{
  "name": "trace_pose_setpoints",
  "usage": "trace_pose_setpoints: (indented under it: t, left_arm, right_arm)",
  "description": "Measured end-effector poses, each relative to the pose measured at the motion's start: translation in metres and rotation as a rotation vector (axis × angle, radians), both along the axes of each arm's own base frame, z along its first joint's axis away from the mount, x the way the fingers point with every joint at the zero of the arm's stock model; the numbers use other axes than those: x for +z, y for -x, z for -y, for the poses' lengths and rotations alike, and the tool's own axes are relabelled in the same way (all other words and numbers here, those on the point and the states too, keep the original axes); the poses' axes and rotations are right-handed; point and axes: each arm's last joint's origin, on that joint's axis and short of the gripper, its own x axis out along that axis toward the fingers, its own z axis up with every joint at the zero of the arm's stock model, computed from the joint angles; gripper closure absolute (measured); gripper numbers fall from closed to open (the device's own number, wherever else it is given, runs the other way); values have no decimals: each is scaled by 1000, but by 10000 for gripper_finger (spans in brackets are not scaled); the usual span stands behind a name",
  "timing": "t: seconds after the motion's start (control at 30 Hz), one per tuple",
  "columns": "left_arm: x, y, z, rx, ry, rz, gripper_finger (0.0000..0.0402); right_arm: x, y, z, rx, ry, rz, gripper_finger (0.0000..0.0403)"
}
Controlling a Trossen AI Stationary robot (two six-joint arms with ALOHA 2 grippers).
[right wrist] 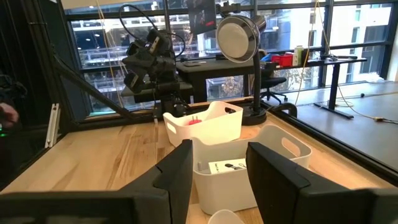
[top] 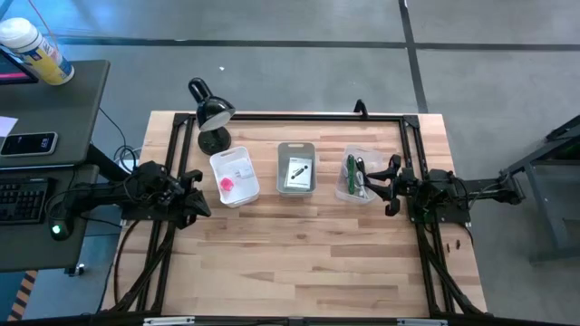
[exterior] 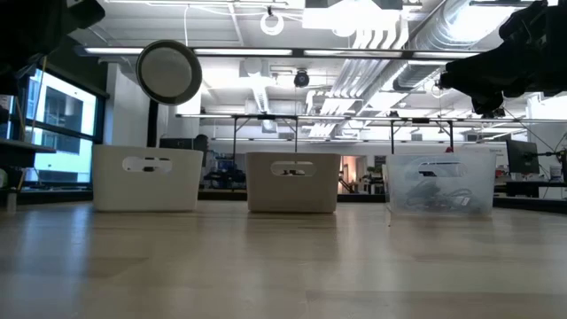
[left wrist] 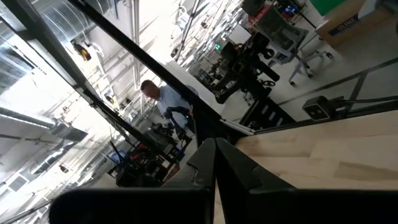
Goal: Pick and place items into bin
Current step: Return to home position
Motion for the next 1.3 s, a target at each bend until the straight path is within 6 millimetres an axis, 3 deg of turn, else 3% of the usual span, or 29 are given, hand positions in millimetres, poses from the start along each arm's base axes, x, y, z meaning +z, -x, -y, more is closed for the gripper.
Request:
trace_pose_setpoints:
  t: [0.33, 0.5, 0.87, 0.93, 1.2, 1.3]
  left_arm:
    - [0, 0, 0, 2, -9, 6, 401]
    - [3, 0, -1, 75, -202, 134, 401]
    - [4, 0, -1, 93, -236, 156, 401]
    - [4, 0, -1, 62, -134, 107, 401]
    - [2, 0, -1, -77, 620, -298, 401]
    - [-2, -1, -1, -95, 804, -422, 401]
  right_arm:
    - [0, 0, 0, 0, 0, 0, 263]
    - [0, 0, 0, -1, 0, 0, 263]
    - [0, 0, 0, -2, 0, 4, 263]
    - [0, 0, 0, -3, 0, 6, 263]
    - [1, 0, 0, -2, 0, 8, 263]
    - [1, 0, 0, -2, -1, 9, 263]
